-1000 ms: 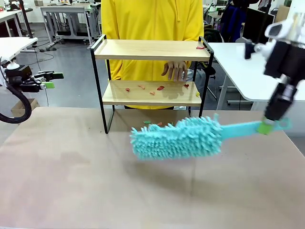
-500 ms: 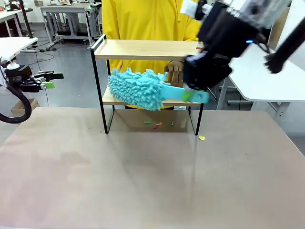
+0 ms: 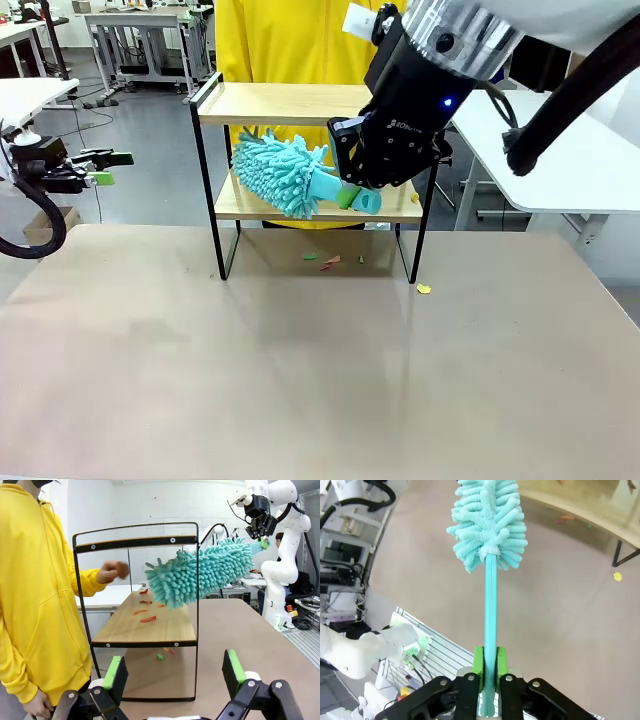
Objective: Clean the shelf.
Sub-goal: Clean the specific section of the Shelf indicated by the human with the Duster.
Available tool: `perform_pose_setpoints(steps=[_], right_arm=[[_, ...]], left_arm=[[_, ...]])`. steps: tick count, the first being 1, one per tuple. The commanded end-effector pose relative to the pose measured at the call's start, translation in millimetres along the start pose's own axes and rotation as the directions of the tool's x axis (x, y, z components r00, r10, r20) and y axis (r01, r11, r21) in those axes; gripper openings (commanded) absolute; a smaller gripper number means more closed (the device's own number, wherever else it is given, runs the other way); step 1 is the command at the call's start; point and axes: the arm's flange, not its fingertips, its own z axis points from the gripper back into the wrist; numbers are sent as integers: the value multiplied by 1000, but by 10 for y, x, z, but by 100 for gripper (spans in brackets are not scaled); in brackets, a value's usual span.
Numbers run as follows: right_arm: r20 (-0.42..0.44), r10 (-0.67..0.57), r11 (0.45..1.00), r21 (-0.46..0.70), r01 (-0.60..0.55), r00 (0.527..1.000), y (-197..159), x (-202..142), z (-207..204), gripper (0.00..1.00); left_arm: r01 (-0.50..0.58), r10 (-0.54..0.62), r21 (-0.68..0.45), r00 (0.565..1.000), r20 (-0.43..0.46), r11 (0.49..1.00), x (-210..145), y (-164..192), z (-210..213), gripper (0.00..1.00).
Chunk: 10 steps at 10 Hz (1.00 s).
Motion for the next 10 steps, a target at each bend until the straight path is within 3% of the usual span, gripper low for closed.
perform_pose_setpoints(steps=[1, 3, 5, 8, 10], right_arm=[[-6, 35, 999, 7, -35, 999, -49, -31, 86, 13], [-8, 5, 1000, 3, -5, 1000, -10, -14, 22, 13], [97, -116, 989, -86, 124, 989, 393, 446, -306, 13], [201, -228, 965, -83, 249, 953, 790, 903, -762, 13], [183, -280, 952, -69, 297, 942, 922, 1148, -1123, 13]], left_arm=[[12, -12, 2, 1000, 2, 1000, 19, -20, 4, 100], [12, -12, 2, 1000, 2, 1000, 19, -20, 4, 100], [12, -12, 2, 1000, 2, 1000, 19, -20, 4, 100], [12, -12, 2, 1000, 2, 1000, 19, -20, 4, 100], [12, -12, 2, 1000, 2, 1000, 19, -20, 4, 100]])
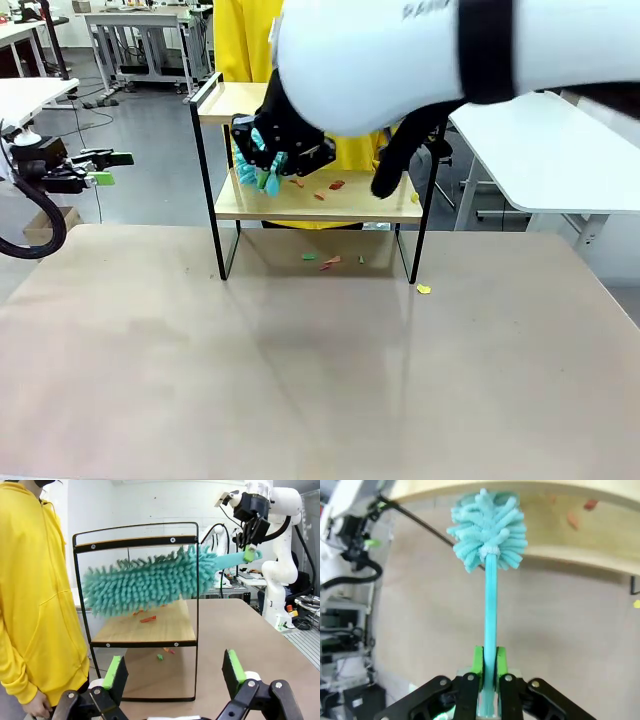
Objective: Clean the shelf.
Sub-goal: Clean the specific section of the Shelf indicated by the human with the Duster.
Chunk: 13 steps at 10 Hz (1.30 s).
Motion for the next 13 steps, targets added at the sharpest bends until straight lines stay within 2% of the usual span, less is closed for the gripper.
perform_pose_setpoints(steps=[1, 3, 7, 9, 10, 13], right_arm=[[17, -51, 999, -17, 52, 999, 415, 182, -308, 13], [48, -55, 998, -30, 57, 997, 510, 214, -518, 13], [-29, -52, 994, -102, 49, 998, 455, 141, -814, 13], [-52, -4, 995, -102, -2, 999, 453, 104, -853, 13], [-41, -31, 996, -87, 28, 999, 381, 113, -853, 13], [-50, -27, 995, -95, 22, 998, 388, 88, -886, 13]], left_arm=[[13, -13, 2, 1000, 2, 1000, 20, -19, 3, 100], [13, -13, 2, 1000, 2, 1000, 20, -19, 3, 100], [13, -13, 2, 1000, 2, 1000, 20, -19, 3, 100], [13, -13, 2, 1000, 2, 1000, 20, -19, 3, 100], [13, -13, 2, 1000, 2, 1000, 20, -19, 3, 100], [13, -13, 2, 1000, 2, 1000, 20, -19, 3, 100]])
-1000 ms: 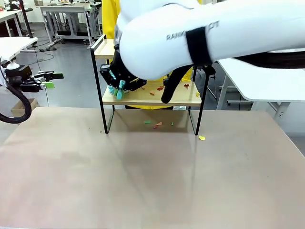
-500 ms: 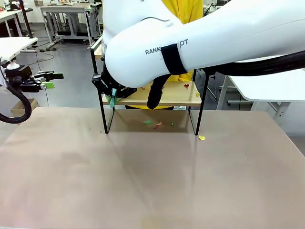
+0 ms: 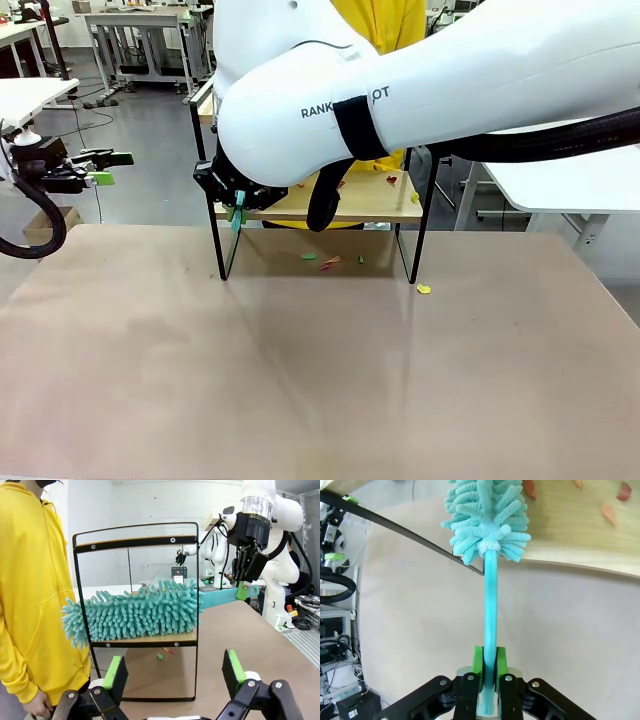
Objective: Clean the shelf.
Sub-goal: Clean the specific section of the Shelf indicated by the human with the Duster.
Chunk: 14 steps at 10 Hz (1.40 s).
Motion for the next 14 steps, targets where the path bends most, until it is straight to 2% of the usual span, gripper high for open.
perform_pose_setpoints(steps=[1, 6, 8, 10, 12, 13, 14], right_arm=[[-36, -21, 999, -26, 20, 999, -145, 16, 43, 13], [-137, -131, 979, -171, 107, 982, -1034, 66, 290, 13], [-127, -185, 960, -234, 152, 974, -1494, 66, 407, 13], [-80, -243, 926, -317, 207, 967, -1965, 17, 596, 13], [-42, -254, 924, -307, 230, 966, -2199, -51, 791, 13], [-8, -201, 943, -272, 192, 980, -2195, -93, 861, 13], [-54, -260, 919, -319, 230, 964, -2105, 70, 689, 13]], left_arm=[[13, -13, 2, 1000, 2, 1000, 20, -20, 4, 100], [13, -13, 2, 1000, 2, 1000, 20, -20, 4, 100], [13, -13, 2, 1000, 2, 1000, 20, -20, 4, 100], [13, -13, 2, 1000, 2, 1000, 20, -20, 4, 100], [13, -13, 2, 1000, 2, 1000, 20, -20, 4, 100], [13, -13, 2, 1000, 2, 1000, 20, -20, 4, 100], [13, -13, 2, 1000, 2, 1000, 20, -20, 4, 100]])
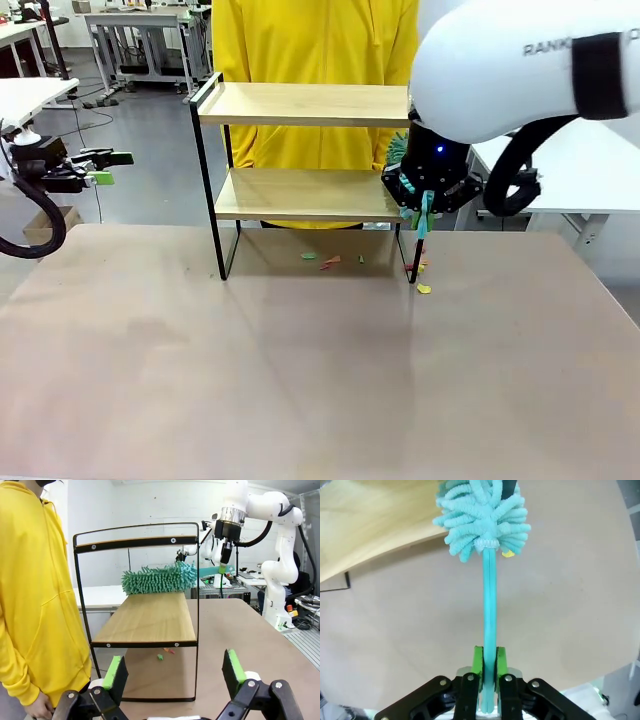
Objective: Clean the shelf.
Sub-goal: Clean the specific section of the Shelf indicated by the human with the Duster.
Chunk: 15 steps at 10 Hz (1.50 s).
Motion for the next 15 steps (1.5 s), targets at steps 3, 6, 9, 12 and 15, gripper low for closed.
perform_pose_setpoints(steps=[3, 6, 9, 12, 15], right_arm=[[-33, -14, 1000, -8, 14, 999, 107, 60, -115, 13], [12, 239, 962, 134, -239, 971, -58, -112, 253, 13], [18, 570, 796, 235, -558, 822, -357, -256, 412, 13], [64, 803, 546, 322, -773, 593, -649, -382, 534, 13], [-28, 925, 364, 349, -863, 379, -1051, -392, 576, 13]], left_arm=[[12, -12, 2, 1000, 3, 1000, 15, -22, 4, 100], [12, -12, 2, 1000, 3, 1000, 15, -22, 4, 100], [12, -12, 2, 1000, 3, 1000, 15, -22, 4, 100], [12, -12, 2, 1000, 3, 1000, 15, -22, 4, 100], [12, -12, 2, 1000, 3, 1000, 15, -22, 4, 100]])
